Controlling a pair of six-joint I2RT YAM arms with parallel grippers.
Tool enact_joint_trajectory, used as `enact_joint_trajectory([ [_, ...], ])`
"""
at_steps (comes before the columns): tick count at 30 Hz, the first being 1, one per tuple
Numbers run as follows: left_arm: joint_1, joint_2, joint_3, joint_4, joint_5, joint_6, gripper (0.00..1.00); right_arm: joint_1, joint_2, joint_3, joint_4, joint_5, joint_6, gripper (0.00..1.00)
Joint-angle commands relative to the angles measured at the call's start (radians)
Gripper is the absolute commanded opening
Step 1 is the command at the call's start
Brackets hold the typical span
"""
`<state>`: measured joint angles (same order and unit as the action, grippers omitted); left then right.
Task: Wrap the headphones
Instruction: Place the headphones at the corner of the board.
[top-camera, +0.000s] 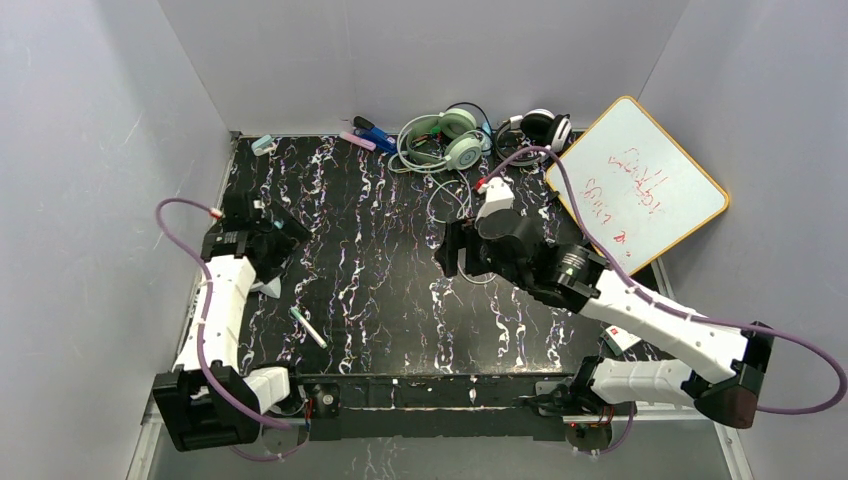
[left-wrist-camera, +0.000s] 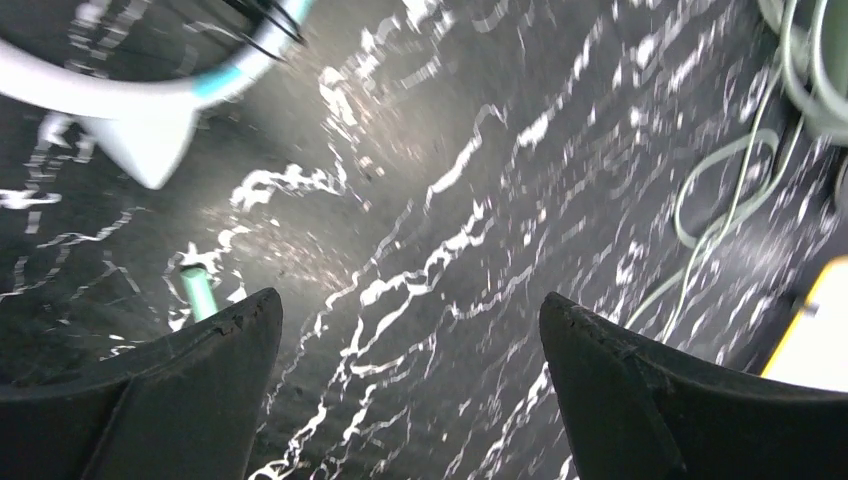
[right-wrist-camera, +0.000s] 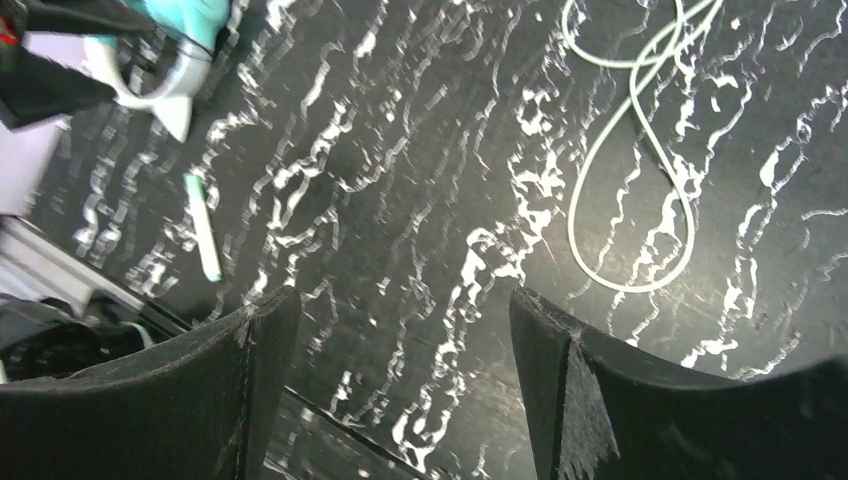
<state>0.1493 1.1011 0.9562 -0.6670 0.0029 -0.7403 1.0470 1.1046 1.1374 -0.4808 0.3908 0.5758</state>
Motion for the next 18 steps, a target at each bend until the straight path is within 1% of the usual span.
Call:
enact_joint_trajectory([
  [1, -0.085, 0.043, 0.019, -0.027, 0.180, 0.118, 0.96, -0.032, 0.063, 0.051, -0.070, 0.016, -0.065, 0.85],
  [4, -0.170, 0.050, -0.005, -0.004, 0.180, 0.126, 0.96, -0.148, 0.168, 0.118, -0.112, -0.088, -0.077, 0.85],
  [7, -0.245, 0.046, -0.043, 0.026, 0.171, 0.121, 0.96, -0.290, 0.271, 0.172, -0.087, -0.227, -0.092, 0.88],
  [10, -0.292, 0.053, -0.060, 0.036, 0.182, 0.145, 0.96, -0.347, 0.378, 0.247, -0.037, -0.228, -0.130, 0.92],
  [14, -0.324, 0.042, -0.073, 0.049, 0.215, 0.193, 0.97, -0.385, 0.579, 0.398, 0.030, -0.211, -0.206, 0.92],
  [17, -0.330, 0.021, -0.081, 0.058, 0.253, 0.225, 0.97, -0.398, 0.736, 0.546, 0.076, -0.186, -0.302, 0.93],
  [18, -0.331, 0.010, -0.084, 0.063, 0.265, 0.231, 0.98, -0.403, 0.798, 0.637, 0.074, -0.195, -0.326, 0.93],
])
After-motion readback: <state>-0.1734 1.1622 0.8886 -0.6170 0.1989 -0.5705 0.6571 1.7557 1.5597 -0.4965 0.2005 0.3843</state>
